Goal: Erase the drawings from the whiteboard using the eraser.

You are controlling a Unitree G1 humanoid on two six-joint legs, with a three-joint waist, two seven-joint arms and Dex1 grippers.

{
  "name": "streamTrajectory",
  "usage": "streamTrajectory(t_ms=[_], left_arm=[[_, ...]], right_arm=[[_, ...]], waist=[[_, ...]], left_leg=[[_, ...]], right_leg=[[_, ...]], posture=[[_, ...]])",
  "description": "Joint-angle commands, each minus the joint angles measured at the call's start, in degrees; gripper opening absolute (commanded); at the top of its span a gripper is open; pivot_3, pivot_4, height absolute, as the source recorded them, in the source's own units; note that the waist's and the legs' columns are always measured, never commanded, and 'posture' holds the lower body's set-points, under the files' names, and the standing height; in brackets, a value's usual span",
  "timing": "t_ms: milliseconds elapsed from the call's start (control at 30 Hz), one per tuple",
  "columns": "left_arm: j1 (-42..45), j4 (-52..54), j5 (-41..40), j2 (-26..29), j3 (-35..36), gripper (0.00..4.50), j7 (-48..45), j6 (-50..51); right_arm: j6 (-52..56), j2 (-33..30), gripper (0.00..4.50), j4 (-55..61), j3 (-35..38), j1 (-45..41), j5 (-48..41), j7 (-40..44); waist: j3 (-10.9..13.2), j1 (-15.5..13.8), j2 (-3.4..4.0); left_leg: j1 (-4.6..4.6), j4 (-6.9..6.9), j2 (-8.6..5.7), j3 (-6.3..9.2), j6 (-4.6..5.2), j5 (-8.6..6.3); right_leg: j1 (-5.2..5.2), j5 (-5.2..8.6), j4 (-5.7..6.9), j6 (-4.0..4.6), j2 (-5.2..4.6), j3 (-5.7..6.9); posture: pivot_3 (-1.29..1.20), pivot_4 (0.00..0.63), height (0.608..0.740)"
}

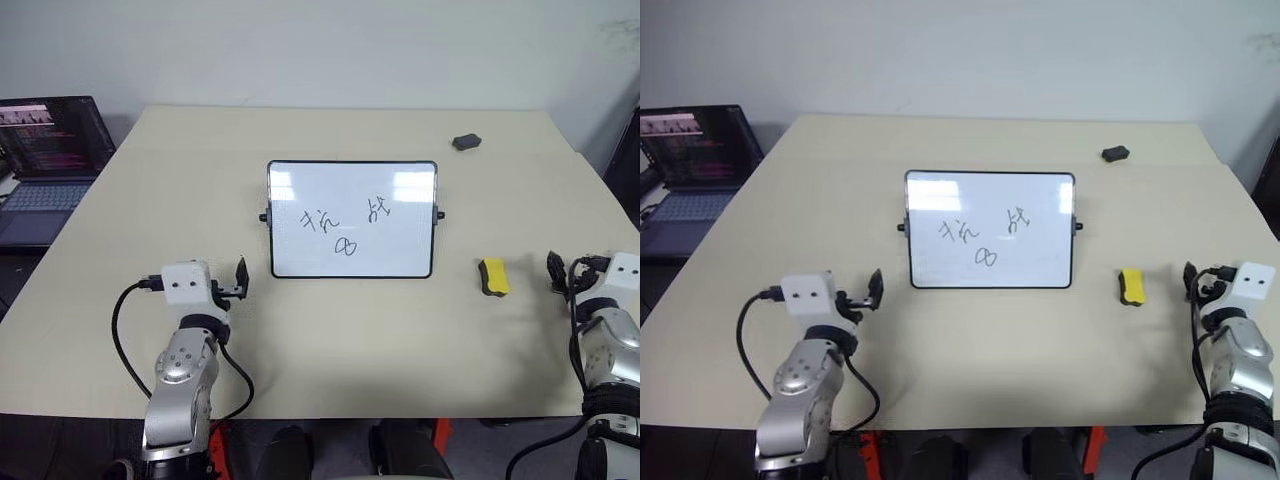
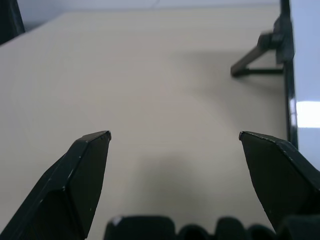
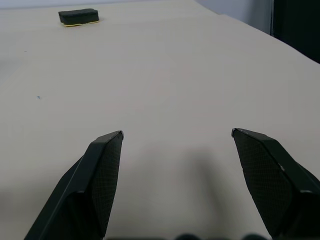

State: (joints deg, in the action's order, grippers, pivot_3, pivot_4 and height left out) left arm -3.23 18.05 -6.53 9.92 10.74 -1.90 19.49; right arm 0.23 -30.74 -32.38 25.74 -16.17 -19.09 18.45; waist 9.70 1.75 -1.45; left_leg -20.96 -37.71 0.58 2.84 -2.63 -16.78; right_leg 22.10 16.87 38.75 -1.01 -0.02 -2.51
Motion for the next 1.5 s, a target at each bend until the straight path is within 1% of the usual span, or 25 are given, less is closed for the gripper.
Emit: streamTrajectory(t_ms=[33,133,233,333,433,533,633,700,800,867,967,1067,1100,1200,1267,1367,1500], left_arm=[[0.2,2.1,-0.2,0.7,1.1,4.5,-0.4,-0.5],[-0.5,1.1,0.0,0.2,2.0,4.5,0.1,-2.6],[-2.7,3.5,-1.2,-0.2,3.0,4.5,-0.4,-2.5],[-4.5,3.8,-1.6,1.4,3.5,4.5,-2.7,-3.4],[-4.6,4.6,-5.0,3.5,7.2,4.5,-5.1,-2.8],[-5.0,5.1,-10.8,8.7,10.3,4.5,-12.3,0.0],[-4.1,6.9,-17.7,15.8,12.3,4.5,-20.4,4.5],[-2.1,7.6,-20.6,21.8,11.8,4.5,-26.0,7.4],[-0.3,8.9,-25.7,27.1,12.1,4.5,-30.8,11.4],[1.5,11.3,-30.1,30.7,10.6,4.5,-34.7,15.2],[3.6,12.5,-33.5,33.9,8.7,4.5,-38.8,18.0],[7.7,11.2,-33.5,36.7,3.4,4.5,-44.1,18.5],[10.9,10.3,-33.7,36.9,1.6,4.5,-45.6,18.5],[20.2,6.8,-32.6,35.2,-4.0,4.5,-48.5,17.2],[23.9,5.5,-31.8,33.8,-7.9,4.5,-51.1,16.5],[27.5,2.8,-29.0,31.8,-13.9,4.5,-55.2,13.8],[30.7,-1.0,-24.7,29.7,-19.7,4.5,-59.9,9.2]], right_arm=[[2.0,-1.2,3.76,3.1,0.7,0.1,-0.6,0.2],[2.7,-0.4,3.76,3.1,0.9,0.0,-0.7,-0.4],[3.6,0.3,3.76,7.0,-0.4,1.1,-0.5,0.4],[4.8,1.6,3.76,10.8,0.0,2.0,-1.3,-0.5],[5.0,3.8,3.76,15.3,-0.6,4.1,-0.9,-1.3],[4.8,6.6,3.76,22.9,-0.3,6.7,-2.1,-2.0],[8.3,9.2,3.76,33.0,0.7,10.3,-4.7,-4.5],[9.9,10.4,3.76,38.2,1.3,12.2,-6.1,-6.1],[11.9,11.3,3.76,42.8,1.7,14.2,-7.4,-7.4],[15.3,11.3,3.76,45.7,2.4,15.3,-9.8,-8.3],[20.2,10.5,3.76,50.2,2.4,16.7,-12.9,-9.0],[25.7,9.2,3.76,55.9,1.4,19.6,-12.9,-10.5],[27.0,9.1,3.76,58.5,0.9,20.6,-13.7,-10.4],[28.9,9.5,3.76,62.5,-0.3,22.7,-13.5,-10.6],[31.0,9.9,3.76,64.0,0.0,23.5,-14.9,-11.4],[35.0,9.6,3.76,67.1,-1.2,25.0,-16.2,-12.3],[42.2,8.4,3.76,70.2,-2.4,23.7,-17.6,-15.4]], waist=[[0.0,0.0,0.0],[0.1,0.0,0.01],[0.1,0.1,0.01],[0.1,0.1,0.03],[0.1,-0.1,0.02],[0.2,-0.1,0.13],[0.2,-0.1,0.21],[0.3,-0.2,0.23],[0.3,-0.2,0.26],[0.3,-0.1,0.25],[0.4,-0.1,0.35],[0.5,0.0,0.42],[0.5,-0.1,0.44],[0.6,-0.2,0.34],[0.6,-0.1,0.34],[0.6,0.1,0.36],[0.6,0.3,0.36]], left_leg=[[0.0,0.0,0.0,-0.01,0.02,-0.02],[0.03,-0.08,-0.03,-0.03,0.03,-0.02],[0.04,-0.09,-0.03,-0.05,0.03,-0.02],[0.02,-0.05,-0.01,-0.04,0.04,-0.04],[0.02,-0.06,-0.01,0.01,0.04,-0.04],[0.01,-0.06,0.0,0.03,0.03,-0.04],[-0.02,-0.06,0.0,0.02,0.03,-0.04],[-0.07,-0.07,-0.01,0.07,0.02,-0.04],[-0.04,-0.09,-0.02,0.08,0.01,-0.04],[-0.03,-0.08,-0.04,0.03,0.02,-0.05],[-0.05,-0.05,-0.01,0.05,0.01,-0.05],[-0.04,-0.04,-0.01,0.07,0.01,-0.05],[-0.05,-0.04,-0.01,0.08,0.01,-0.05],[-0.05,-0.07,-0.03,0.1,0.01,-0.05],[-0.05,-0.1,-0.05,0.04,0.01,-0.05],[-0.07,-0.08,-0.09,0.01,0.01,-0.07],[-0.11,-0.04,-0.01,0.01,-0.02,-0.12]], right_leg=[[0.0,0.0,0.0,0.0,-0.01,-0.01],[-0.01,-0.01,0.06,-0.01,-0.03,-0.03],[0.0,-0.01,0.08,-0.01,-0.03,-0.04],[0.01,0.02,0.07,-0.03,-0.02,-0.03],[0.01,0.02,0.07,-0.03,-0.02,0.01],[0.02,0.02,0.09,-0.02,-0.02,0.03],[0.07,0.04,0.1,-0.02,-0.03,0.02],[0.09,0.05,0.11,-0.02,-0.05,0.06],[0.07,0.05,0.12,-0.01,-0.05,0.08],[0.07,0.05,0.1,-0.02,-0.07,0.04],[0.11,0.08,0.11,0.02,-0.06,0.06],[0.12,0.1,0.13,0.04,-0.04,0.08],[0.12,0.11,0.14,0.04,-0.03,0.09],[0.11,0.15,0.15,-0.03,-0.01,0.12],[0.1,0.18,0.15,-0.1,0.01,0.06],[0.11,0.17,0.12,-0.07,0.0,0.01],[0.19,0.21,0.12,-0.02,0.05,0.0]], posture=[[0.0,0.15,0.74],[0.0,0.15,0.74],[0.0,0.15,0.74],[0.0,0.15,0.74],[0.0,0.15,0.74],[0.0,0.15,0.74],[0.0,0.15,0.74],[0.0,0.15,0.74],[0.0,0.15,0.74],[0.0,0.15,0.74],[0.0,0.15,0.74],[0.0,0.15,0.74],[0.0,0.15,0.74],[0.0,0.15,0.74],[0.0,0.15,0.74],[0.0,0.15,0.74],[0.0,0.15,0.74]])
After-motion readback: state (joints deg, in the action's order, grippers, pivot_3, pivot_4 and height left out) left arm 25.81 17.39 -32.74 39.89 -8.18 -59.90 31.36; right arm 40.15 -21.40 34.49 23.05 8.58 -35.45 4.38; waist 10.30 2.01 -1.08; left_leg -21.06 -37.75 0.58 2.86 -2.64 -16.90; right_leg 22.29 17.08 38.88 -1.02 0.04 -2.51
